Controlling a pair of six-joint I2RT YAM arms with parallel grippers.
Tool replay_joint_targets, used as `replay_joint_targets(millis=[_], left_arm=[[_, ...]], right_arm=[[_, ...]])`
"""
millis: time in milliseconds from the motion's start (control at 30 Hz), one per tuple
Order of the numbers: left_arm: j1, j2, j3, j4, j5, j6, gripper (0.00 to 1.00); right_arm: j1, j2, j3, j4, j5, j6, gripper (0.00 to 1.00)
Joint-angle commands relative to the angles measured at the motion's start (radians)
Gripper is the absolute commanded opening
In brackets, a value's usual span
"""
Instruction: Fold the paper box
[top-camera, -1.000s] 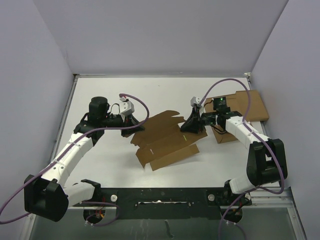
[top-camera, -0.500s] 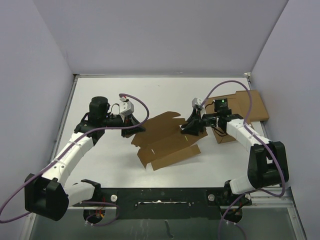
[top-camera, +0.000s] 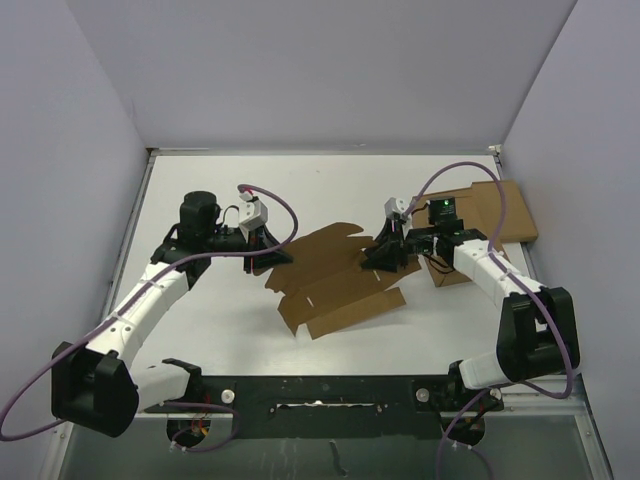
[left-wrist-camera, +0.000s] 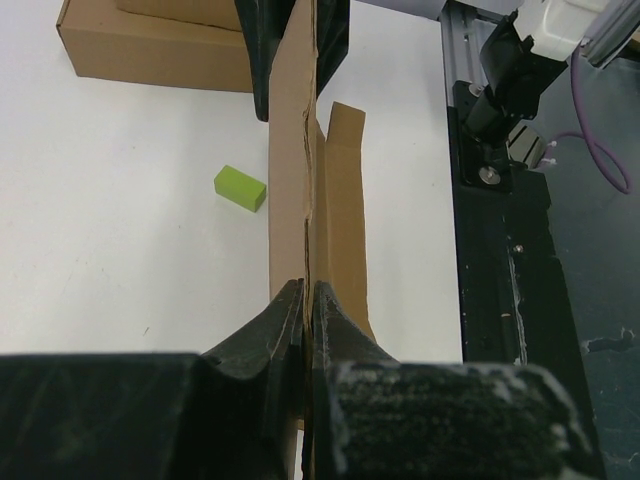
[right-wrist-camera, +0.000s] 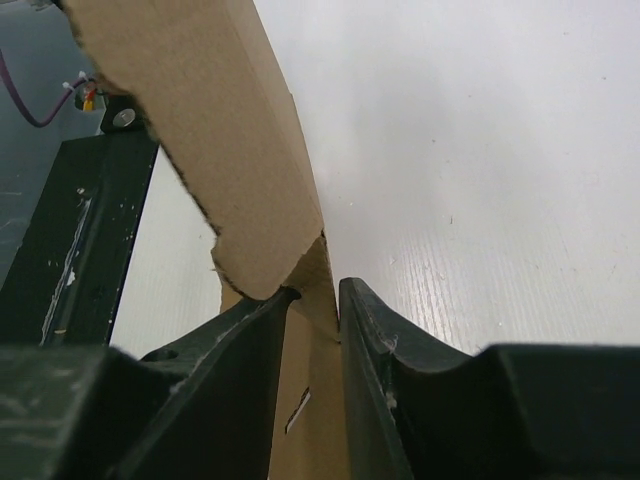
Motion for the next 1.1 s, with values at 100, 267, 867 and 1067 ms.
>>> replay_joint_targets(millis=[100, 267, 867, 1067], left_arm=[[0.001, 0.020, 0.005, 0.095, 0.061, -0.030, 0.00], [0.001, 0.023, 0.003, 0.102, 0.060, -0.036, 0.00], [0.000, 0.019, 0.003, 0.105, 0.002, -0.040, 0.00], [0.001, 0.013, 0.001, 0.102, -0.026, -0.035, 0.00]], right_arm=[[0.019, -0.035, 0.015, -0.010, -0.064, -0.043, 0.26], [0.024, -0.033, 0.022, -0.031, -0.071, -0.060, 0.19], [0.025, -0.023, 0.062, -0.096, -0.035, -0.069, 0.00], [0.026, -0.017, 0.083, -0.143, -0.003, -0.083, 0.00]])
